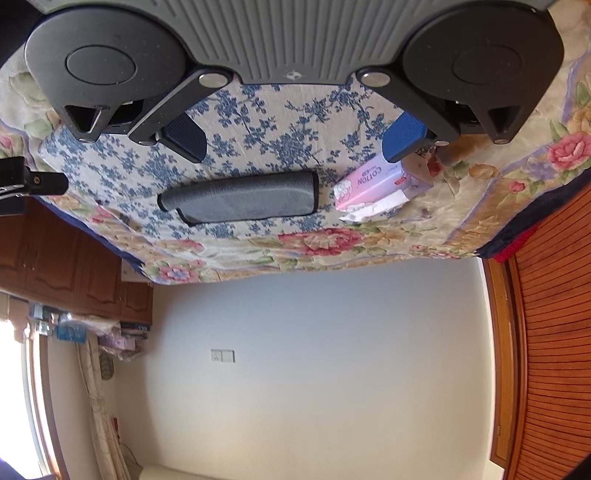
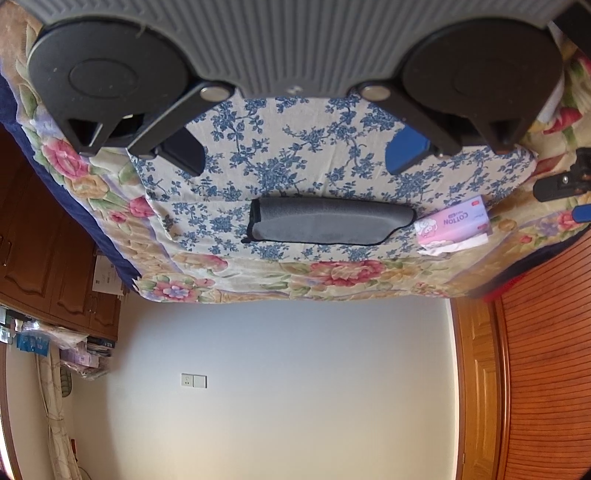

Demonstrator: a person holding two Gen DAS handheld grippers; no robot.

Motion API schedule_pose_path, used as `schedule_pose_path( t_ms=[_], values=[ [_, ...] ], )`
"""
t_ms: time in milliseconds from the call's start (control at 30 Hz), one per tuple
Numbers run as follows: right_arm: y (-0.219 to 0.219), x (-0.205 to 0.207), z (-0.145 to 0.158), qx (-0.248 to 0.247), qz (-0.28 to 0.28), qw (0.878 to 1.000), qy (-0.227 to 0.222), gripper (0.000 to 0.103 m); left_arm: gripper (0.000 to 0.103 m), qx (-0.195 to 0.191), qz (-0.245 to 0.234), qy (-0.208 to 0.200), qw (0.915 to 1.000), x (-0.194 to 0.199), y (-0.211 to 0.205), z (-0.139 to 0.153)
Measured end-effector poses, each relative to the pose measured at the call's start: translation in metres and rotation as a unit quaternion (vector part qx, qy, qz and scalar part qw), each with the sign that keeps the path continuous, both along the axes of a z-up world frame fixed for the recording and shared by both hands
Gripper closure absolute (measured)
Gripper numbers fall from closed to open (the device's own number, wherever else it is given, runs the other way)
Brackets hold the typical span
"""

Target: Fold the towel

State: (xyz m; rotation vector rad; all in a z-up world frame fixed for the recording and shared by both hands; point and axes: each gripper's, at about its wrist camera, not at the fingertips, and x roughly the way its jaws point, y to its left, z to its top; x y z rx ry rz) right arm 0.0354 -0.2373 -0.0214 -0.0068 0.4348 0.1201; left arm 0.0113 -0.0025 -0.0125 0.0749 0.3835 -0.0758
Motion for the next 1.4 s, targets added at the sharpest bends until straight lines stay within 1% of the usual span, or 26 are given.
schedule_pose_path(
  t_ms=[200,400,1067,1400],
  values=[
    [0.001,-0.002,0.001,-0.004,0.001,1.000,-0.013,0.000,0.000,-0.011,0.010,-0.009,0.9998,0.001,0.006,0.001],
    [0.001,-0.009,0.005,-0.005,0.000,0.999,-0.040,0.000,0.000,-0.010,0.013,-0.017,0.9997,0.000,0.008,0.003],
    [-0.003,-0.015,0.010,-0.007,-0.017,0.997,-0.074,0.000,0.000,0.009,0.010,-0.043,0.9990,-0.006,0.005,0.006],
    [-0.004,-0.014,0.010,-0.006,-0.024,0.997,-0.077,0.000,0.000,0.007,0.006,-0.045,0.9989,-0.007,0.004,0.005]
  ],
)
